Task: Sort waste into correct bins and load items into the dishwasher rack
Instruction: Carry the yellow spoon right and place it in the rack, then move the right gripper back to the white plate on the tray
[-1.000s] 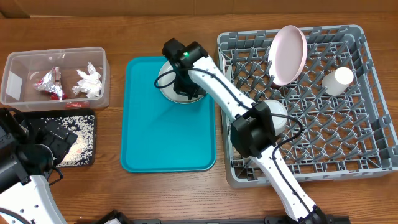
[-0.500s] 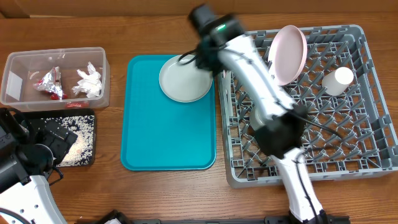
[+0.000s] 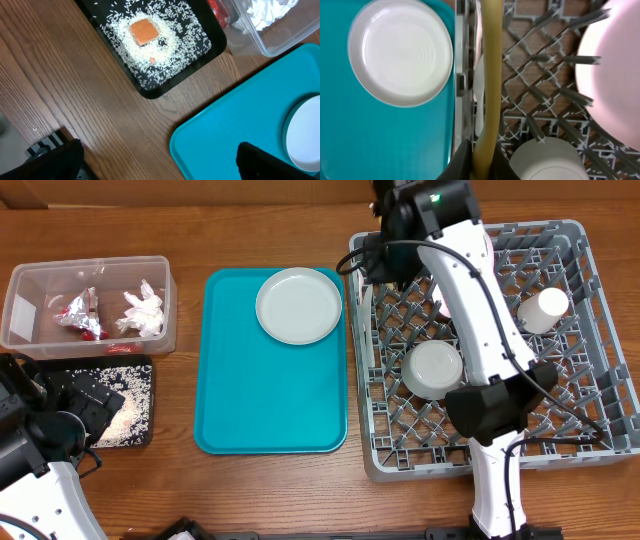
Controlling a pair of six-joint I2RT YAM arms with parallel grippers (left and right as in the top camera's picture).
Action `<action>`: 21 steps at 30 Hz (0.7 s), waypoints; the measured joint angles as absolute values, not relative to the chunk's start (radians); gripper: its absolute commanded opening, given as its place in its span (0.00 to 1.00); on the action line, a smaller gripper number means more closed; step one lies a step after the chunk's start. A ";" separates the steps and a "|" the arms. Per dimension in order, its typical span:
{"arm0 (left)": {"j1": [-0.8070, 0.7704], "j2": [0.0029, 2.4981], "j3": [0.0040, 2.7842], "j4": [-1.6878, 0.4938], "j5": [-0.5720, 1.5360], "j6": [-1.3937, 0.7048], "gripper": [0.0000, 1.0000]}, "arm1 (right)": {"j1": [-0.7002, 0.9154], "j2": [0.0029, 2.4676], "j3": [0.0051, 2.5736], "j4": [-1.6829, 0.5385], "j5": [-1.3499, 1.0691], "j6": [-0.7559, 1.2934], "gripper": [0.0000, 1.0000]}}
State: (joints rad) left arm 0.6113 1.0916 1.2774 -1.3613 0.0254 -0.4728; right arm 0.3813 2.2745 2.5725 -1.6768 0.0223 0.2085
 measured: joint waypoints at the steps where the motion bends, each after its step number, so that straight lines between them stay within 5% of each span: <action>1: 0.611 1.092 1.277 -1.361 0.025 -0.473 1.00 | 0.382 2.277 2.551 -1.661 0.018 0.199 0.04; 14: 0.611 1.092 1.277 -1.361 0.025 -0.473 1.00 | 0.382 2.283 2.329 -1.523 -0.007 0.163 0.05; 16: 0.611 1.092 1.277 -1.361 0.025 -0.473 1.00 | 0.382 2.283 2.302 -1.494 -0.015 0.163 0.11; 18: 0.611 1.092 1.277 -1.361 0.025 -0.473 1.00 | 0.382 2.284 2.277 -1.465 -0.020 0.164 0.40; 19: 0.611 1.092 1.277 -1.361 0.025 -0.473 1.00 | 0.382 2.284 2.267 -1.452 -0.022 0.163 0.65; 20: 0.611 1.092 1.277 -1.361 0.025 -0.473 1.00 | 0.382 2.284 2.260 -1.441 -0.022 0.161 0.80; 21: 0.611 1.092 1.277 -1.361 0.025 -0.473 1.00 | 0.382 2.284 2.252 -1.432 -0.022 0.159 0.85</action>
State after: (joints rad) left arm 0.6113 1.0916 1.2774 -1.3613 0.0254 -0.4728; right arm 0.3820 2.2845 2.2520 -1.4319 -0.0223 0.1589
